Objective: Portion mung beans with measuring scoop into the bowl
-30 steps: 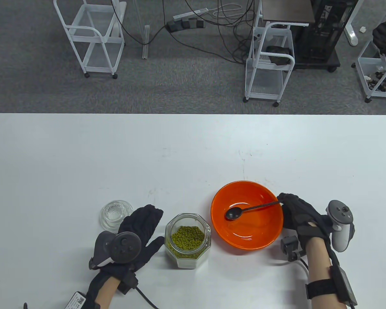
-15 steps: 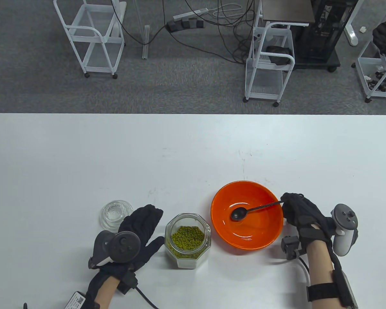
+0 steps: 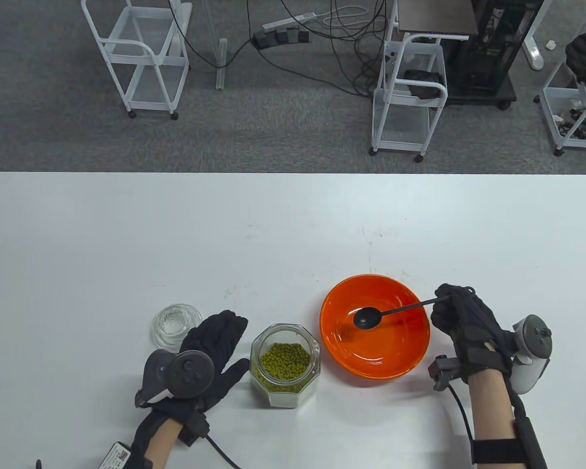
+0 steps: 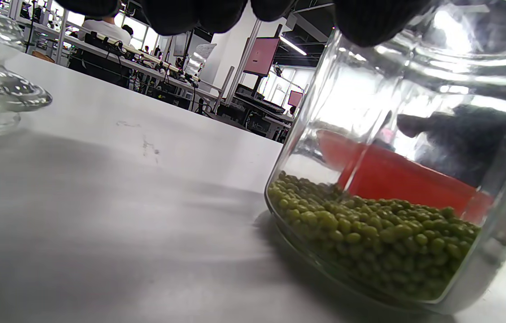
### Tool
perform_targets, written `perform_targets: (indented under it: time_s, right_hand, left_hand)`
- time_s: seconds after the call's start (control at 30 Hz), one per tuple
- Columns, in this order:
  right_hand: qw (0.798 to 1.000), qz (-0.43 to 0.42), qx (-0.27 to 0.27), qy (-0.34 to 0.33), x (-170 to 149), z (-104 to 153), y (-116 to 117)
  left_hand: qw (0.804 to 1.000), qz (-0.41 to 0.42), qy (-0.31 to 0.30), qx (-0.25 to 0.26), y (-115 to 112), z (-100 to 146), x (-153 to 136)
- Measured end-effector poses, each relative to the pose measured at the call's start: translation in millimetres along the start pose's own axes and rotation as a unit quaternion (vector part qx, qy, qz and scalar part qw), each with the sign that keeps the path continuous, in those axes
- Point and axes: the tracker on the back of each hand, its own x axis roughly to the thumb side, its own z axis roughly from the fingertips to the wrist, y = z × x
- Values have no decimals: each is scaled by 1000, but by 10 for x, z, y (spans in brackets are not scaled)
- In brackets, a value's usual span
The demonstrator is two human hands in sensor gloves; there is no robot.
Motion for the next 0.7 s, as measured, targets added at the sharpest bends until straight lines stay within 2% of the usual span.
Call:
perform_targets:
  time_s: [0.17, 0.43, 0.57, 0.7]
  right_hand:
    - [999, -36, 26, -16, 91, 97, 121]
    - [998, -24, 51, -39, 183, 208, 333]
    - [997, -27, 57, -40, 190, 226, 382]
    - [997, -27, 56, -42, 197, 240, 407]
  left_hand:
    - [1000, 0, 0, 1, -2, -3, -1]
    - [1000, 15, -8, 14, 45, 16, 8]
    - [997, 70, -11, 43, 127, 41, 7]
    - [984, 163, -42, 56, 134, 52, 20]
